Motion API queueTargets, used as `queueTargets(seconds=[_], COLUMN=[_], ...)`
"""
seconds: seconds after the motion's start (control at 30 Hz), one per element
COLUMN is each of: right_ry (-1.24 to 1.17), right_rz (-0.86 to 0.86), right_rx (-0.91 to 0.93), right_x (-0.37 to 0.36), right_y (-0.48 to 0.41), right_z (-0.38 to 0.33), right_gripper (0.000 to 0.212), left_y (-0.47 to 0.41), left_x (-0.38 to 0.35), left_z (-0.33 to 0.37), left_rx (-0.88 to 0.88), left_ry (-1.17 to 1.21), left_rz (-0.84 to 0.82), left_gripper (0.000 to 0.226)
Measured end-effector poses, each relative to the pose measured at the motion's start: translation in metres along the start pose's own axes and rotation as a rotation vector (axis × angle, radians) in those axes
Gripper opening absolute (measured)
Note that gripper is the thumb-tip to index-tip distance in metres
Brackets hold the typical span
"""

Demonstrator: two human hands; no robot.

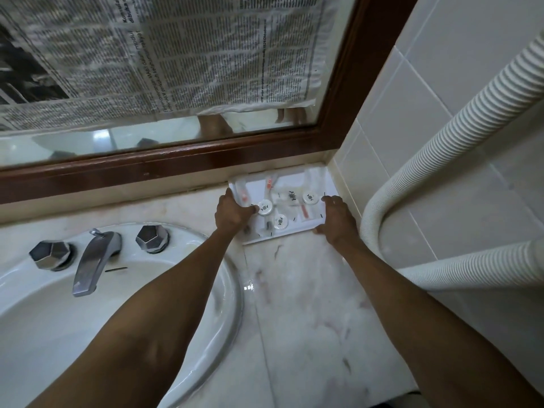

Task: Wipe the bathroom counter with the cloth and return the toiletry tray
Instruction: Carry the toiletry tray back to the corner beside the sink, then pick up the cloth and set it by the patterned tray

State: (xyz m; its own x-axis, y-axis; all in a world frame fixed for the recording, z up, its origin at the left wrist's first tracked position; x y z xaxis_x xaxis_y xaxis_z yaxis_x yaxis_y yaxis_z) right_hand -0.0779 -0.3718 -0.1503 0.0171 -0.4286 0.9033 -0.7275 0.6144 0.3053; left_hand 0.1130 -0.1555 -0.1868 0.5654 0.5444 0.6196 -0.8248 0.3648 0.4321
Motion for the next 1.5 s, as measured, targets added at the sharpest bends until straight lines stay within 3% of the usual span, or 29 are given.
queueTargets(seconds=[0.17,0.27,0.63,0.9,1.13,1.5], right_ry=[0.004,-0.092,-0.261,-0.273,-0.277,-0.221], right_rz=[-0.027,-0.031,-0.043,-0.069,-0.093,-0.188], right_rx=[-0.014,-0.005,0.257,0.494,0.667,0.747], right_x=[-0.004,-0.003,-0.013,-0.035,-0.091,-0.204], right_y=[0.002,0.007,0.038,0.095,0.183,0.297], right_z=[-0.003,-0.023,-0.169,-0.327,-0.478,-0.641], right_gripper=[0.077,0.081,0.056,0.039,0.033,0.036], left_y=[-0.001,0.01,0.109,0.184,0.25,0.307], left_x=[0.005,0.017,0.13,0.242,0.337,0.448], left_z=[-0.001,0.001,-0.023,-0.123,-0.253,-0.416], left_rx=[-0.041,-0.053,-0.22,-0.229,-0.156,-0.056], left_ry=[-0.029,-0.032,0.03,0.061,0.121,0.137], left_rz=[-0.08,-0.078,0.148,0.304,0.421,0.471], left_gripper=[0.076,0.078,0.031,0.03,0.024,0.029])
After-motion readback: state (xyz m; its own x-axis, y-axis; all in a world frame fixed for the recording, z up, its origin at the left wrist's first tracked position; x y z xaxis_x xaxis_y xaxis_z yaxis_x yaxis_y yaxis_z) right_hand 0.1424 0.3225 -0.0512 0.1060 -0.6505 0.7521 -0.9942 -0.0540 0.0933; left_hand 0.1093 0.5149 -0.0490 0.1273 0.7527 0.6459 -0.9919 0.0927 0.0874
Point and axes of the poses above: each hand's wrist, its own y-axis away from the middle knuckle, its own x-axis out of the back of the hand, z = x × y, the point moved 9 cm from there along -y, towards the middle knuckle, and after that the axes turned 5 degrees about -z, right-handed, at the moved point
